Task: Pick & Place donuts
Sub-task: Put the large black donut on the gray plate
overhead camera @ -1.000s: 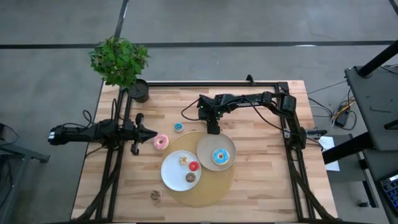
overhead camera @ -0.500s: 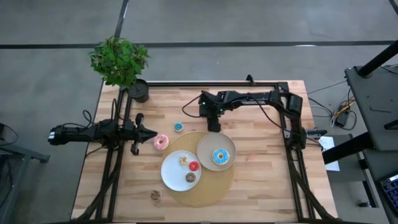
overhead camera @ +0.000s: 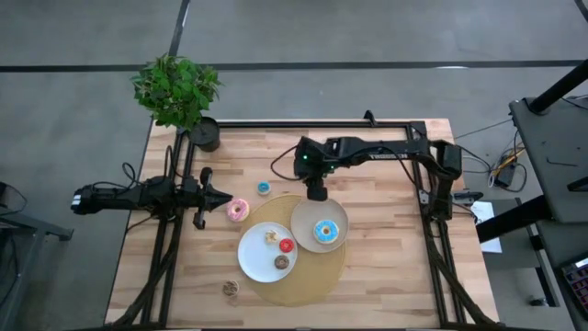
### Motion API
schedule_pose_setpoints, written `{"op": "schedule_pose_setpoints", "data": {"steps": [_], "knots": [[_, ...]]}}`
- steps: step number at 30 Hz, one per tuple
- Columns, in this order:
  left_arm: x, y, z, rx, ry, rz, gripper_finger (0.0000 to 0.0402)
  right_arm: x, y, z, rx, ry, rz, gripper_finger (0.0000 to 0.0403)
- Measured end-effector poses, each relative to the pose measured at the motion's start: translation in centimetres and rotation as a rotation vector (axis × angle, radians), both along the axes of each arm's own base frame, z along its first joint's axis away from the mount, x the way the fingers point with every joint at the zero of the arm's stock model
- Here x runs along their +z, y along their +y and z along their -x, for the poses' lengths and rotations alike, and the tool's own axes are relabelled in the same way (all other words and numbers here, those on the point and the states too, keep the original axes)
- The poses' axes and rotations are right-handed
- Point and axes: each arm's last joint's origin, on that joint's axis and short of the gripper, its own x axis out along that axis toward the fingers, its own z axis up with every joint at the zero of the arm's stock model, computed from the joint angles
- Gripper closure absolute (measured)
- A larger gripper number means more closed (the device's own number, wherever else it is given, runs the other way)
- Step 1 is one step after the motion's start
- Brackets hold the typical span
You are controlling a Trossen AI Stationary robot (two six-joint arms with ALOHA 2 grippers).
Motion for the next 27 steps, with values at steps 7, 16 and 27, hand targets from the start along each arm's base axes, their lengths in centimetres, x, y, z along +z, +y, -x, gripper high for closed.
{"op": "schedule_pose_setpoints", "data": {"steps": [7,16,27], "knots": [[0.0,0.0,0.0,0.000,0.000,0.000,0.0402,-0.6,2.8,-0.1,0.050,0.032,-0.021,0.0264],[0.0,0.0,0.0,0.000,0.000,0.000,0.0402,-2.0,5.9,0.4,0.127,0.094,-0.028,0.0267],[0.0,0.0,0.0,0.000,0.000,0.000,0.0402,-4.2,7.7,2.7,0.098,0.178,-0.071,0.0265]]}}
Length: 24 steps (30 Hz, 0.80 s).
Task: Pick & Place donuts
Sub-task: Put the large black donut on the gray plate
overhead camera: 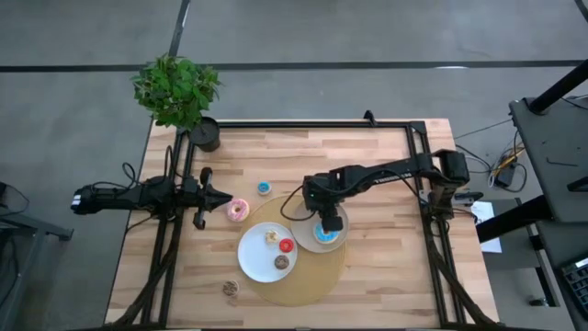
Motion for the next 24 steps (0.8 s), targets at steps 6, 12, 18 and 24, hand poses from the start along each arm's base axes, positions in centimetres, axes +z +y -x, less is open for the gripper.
{"op": "schedule_pose_setpoints", "data": {"steps": [6,12,18,24], "knots": [[0.0,0.0,0.0,0.000,0.000,0.000,0.0402,-0.5,0.2,0.9,-0.001,0.015,-0.005,0.0263],[0.0,0.0,0.0,0.000,0.000,0.000,0.0402,-0.8,0.5,1.2,-0.007,0.029,-0.009,0.0271],[0.0,0.0,0.0,0.000,0.000,0.000,0.0402,-0.9,0.8,1.2,0.008,0.029,-0.010,0.0265],[0.0,0.0,0.0,0.000,0.000,0.000,0.0402,-0.9,1.2,1.2,0.015,0.030,-0.011,0.0263]]}}
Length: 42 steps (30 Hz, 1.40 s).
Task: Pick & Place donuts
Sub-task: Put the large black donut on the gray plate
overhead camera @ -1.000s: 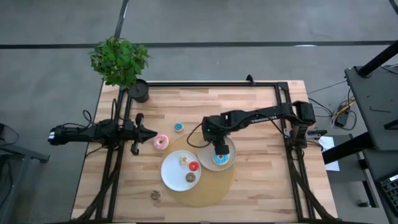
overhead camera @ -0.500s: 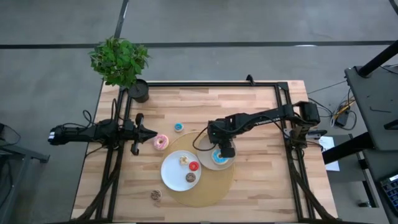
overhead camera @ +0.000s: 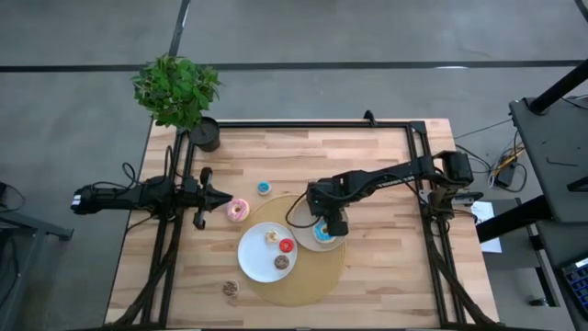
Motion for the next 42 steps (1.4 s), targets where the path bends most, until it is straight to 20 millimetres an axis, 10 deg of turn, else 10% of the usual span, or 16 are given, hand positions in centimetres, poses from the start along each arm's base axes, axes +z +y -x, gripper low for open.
{"op": "schedule_pose_setpoints", "data": {"steps": [42], "knots": [[0.00,0.00,0.00,0.001,0.000,0.000,0.0402,-0.40,0.01,0.42,-0.024,0.033,-0.016,0.0205]]}}
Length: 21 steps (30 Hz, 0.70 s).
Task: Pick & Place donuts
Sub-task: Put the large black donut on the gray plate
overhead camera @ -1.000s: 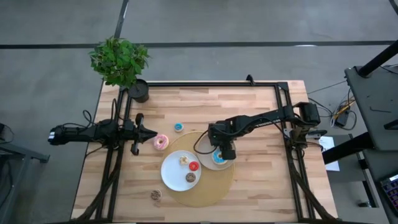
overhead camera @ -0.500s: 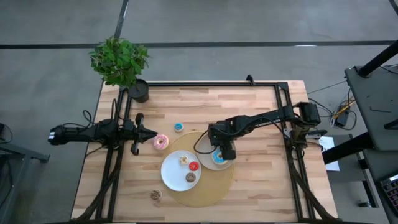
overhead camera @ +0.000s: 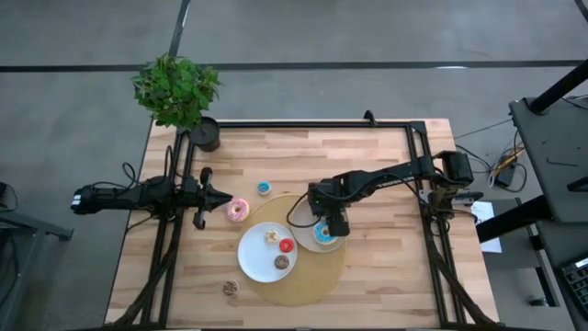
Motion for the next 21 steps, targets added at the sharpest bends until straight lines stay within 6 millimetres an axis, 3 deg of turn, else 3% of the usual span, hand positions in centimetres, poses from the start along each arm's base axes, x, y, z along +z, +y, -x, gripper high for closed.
{"op": "schedule_pose_setpoints", "data": {"steps": [21], "knots": [[0.0,0.0,0.0,-0.001,-0.001,0.000,0.0402,1.2,-0.1,0.4,0.000,-0.022,0.004,0.0204]]}}
